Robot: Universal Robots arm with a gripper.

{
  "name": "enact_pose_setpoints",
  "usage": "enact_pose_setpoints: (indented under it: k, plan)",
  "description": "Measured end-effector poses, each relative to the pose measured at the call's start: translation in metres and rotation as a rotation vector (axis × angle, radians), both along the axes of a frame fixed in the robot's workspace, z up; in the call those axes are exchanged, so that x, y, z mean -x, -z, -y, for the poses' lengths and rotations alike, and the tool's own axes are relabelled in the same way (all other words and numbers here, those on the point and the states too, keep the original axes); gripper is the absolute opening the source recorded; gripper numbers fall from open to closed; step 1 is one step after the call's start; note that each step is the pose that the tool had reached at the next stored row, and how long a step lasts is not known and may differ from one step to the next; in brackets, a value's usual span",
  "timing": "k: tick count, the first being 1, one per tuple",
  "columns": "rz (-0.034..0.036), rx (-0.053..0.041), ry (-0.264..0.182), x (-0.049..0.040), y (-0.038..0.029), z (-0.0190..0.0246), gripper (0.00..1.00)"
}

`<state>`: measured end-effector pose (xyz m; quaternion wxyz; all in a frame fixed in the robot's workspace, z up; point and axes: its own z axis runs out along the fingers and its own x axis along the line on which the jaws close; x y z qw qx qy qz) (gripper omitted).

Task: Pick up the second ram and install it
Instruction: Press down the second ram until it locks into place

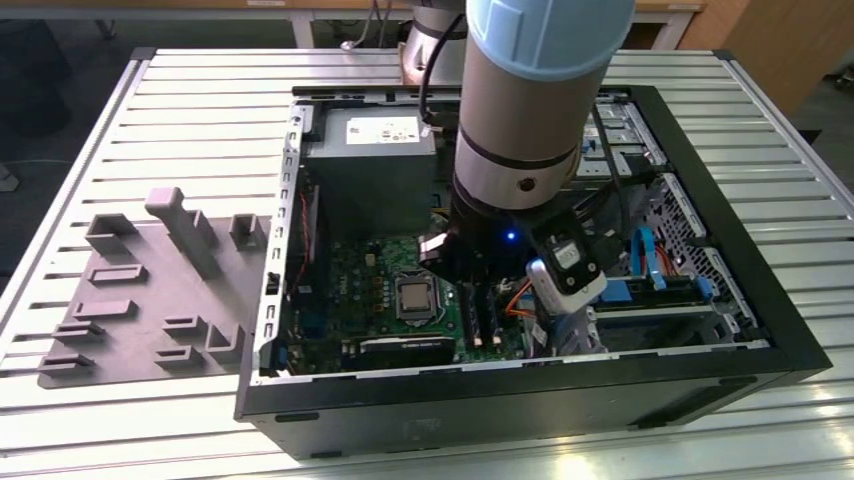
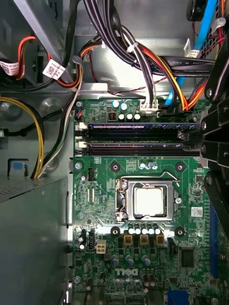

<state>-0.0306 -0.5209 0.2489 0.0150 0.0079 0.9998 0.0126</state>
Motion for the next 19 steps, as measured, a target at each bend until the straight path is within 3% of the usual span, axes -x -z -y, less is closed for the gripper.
enact_pose_setpoints:
  k: [4,15,19]
  plan:
    - [0.0,-0.0001,0.0,-0.0001,-0.0001,-0.0006,0.11]
    - [0.0,-0.0002,0.0,0.0,-0.0001,-0.0233,0.11]
    - [0.0,-0.0002,0.0,0.0,-0.0001,-0.0238,0.11]
